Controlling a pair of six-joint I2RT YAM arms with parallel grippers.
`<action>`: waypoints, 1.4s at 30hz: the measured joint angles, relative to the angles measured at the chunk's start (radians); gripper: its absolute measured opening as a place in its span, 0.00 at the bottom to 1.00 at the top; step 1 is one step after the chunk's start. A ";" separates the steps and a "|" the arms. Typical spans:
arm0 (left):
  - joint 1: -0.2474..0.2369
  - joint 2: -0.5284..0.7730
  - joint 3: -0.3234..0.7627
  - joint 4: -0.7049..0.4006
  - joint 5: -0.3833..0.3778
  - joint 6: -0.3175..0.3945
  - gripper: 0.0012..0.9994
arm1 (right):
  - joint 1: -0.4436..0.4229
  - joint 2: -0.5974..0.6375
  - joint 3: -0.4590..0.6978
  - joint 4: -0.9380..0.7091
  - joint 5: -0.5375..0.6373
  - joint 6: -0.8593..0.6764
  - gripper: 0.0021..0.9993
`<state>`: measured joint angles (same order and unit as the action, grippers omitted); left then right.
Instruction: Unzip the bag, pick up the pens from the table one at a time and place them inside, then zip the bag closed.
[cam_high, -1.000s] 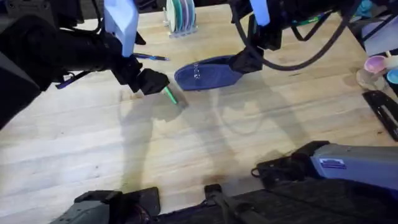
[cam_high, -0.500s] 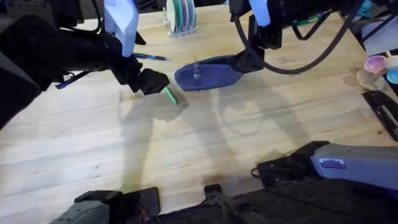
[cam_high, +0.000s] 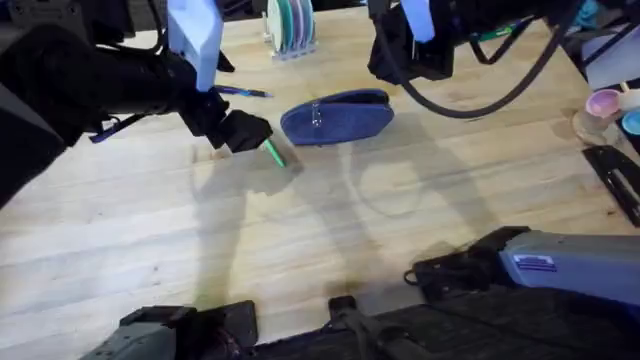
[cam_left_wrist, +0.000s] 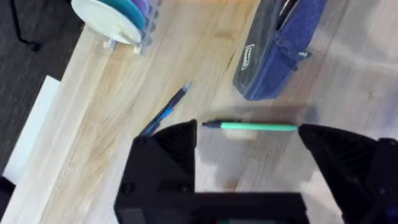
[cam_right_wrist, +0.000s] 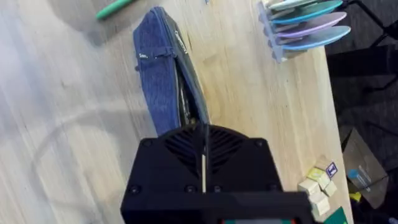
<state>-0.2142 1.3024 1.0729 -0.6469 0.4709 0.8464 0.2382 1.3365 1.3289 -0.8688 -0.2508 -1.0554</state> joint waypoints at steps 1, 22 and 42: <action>0.000 0.000 0.000 0.000 0.000 0.000 0.99 | 0.000 0.000 0.000 0.000 0.000 0.000 0.03; 0.000 0.000 0.000 0.000 0.000 0.000 0.99 | 0.000 0.165 0.005 0.002 0.000 0.000 0.03; 0.000 0.000 0.000 0.000 0.000 0.000 0.99 | 0.000 0.362 0.006 0.118 0.000 0.000 0.03</action>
<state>-0.2142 1.3022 1.0729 -0.6470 0.4708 0.8465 0.2382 1.6981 1.3346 -0.7509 -0.2510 -1.0550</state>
